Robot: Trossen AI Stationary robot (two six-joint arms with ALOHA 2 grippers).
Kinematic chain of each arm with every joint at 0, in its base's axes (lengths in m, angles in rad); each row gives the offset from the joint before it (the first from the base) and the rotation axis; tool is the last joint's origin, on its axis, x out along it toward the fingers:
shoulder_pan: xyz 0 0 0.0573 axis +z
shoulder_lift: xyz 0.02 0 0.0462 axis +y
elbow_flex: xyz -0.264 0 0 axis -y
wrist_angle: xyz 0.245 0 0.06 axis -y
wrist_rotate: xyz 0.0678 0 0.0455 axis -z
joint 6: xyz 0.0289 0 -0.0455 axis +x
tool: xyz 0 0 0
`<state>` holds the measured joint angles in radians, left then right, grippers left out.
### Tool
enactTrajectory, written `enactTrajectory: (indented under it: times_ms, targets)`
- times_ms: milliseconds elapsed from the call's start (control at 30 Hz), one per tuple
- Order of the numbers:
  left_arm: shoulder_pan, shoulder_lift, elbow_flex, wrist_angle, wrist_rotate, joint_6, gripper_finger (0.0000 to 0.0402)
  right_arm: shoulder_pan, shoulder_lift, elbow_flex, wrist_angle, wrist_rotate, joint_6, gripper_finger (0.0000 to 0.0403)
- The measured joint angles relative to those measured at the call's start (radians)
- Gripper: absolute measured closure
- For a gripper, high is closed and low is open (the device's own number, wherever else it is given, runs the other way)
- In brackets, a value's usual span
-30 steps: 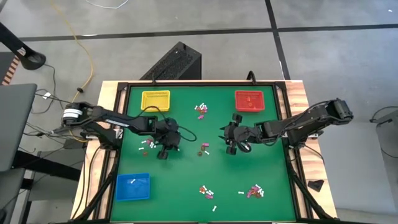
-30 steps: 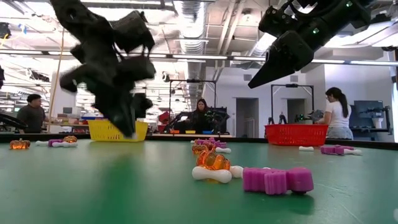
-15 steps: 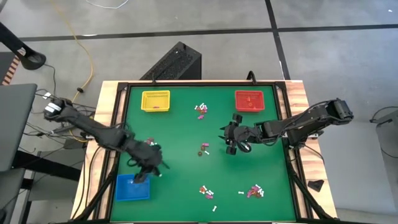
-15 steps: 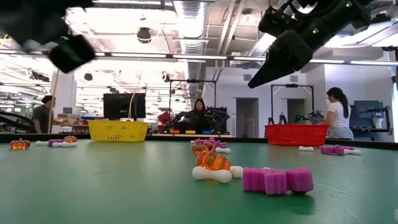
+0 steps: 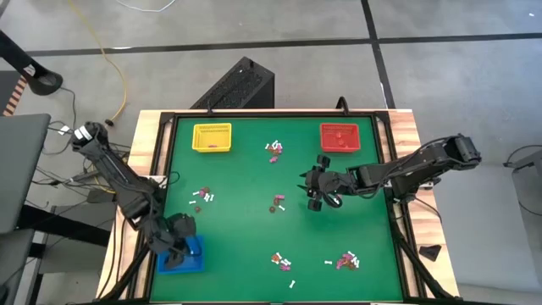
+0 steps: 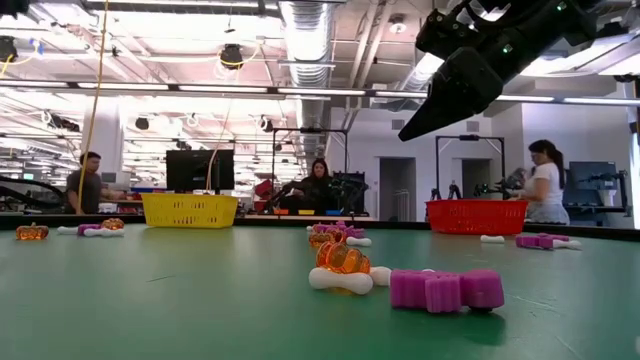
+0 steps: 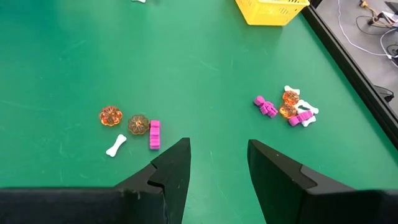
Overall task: Sort Halloween decoration
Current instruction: Put the white bone toy into the blue bin
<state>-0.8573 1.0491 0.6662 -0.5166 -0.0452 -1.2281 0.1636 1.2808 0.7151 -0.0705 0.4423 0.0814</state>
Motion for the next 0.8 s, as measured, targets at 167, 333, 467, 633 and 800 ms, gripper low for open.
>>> enactTrajectory:
  times_ms: [167, 333, 467, 633, 800]
  targets:
    - [-0.009, 0.0, 0.0, -0.053, -0.002, -0.063, 0.0392, 0.0, 0.0, 0.0, 0.002, 0.0, 0.0, 0.0214]
    - [-0.007, 0.0, 0.0, -0.077, 0.047, -0.069, 0.0356, -0.01, 0.0, 0.0, 0.004, 0.0, -0.001, 0.0214]
    - [-0.002, 0.0, 0.0, -0.107, 0.088, -0.073, 0.0317, -0.028, 0.0, 0.0, 0.004, 0.001, -0.001, 0.0214]
    - [0.048, -0.013, 0.0, -0.119, 0.112, 0.088, 0.0282, -0.051, 0.0, 0.0, 0.007, 0.001, -0.001, 0.0214]
    - [0.176, -0.065, 0.0, -0.092, 0.033, 0.314, 0.0277, -0.067, 0.0, 0.0, 0.026, 0.001, -0.003, 0.0214]
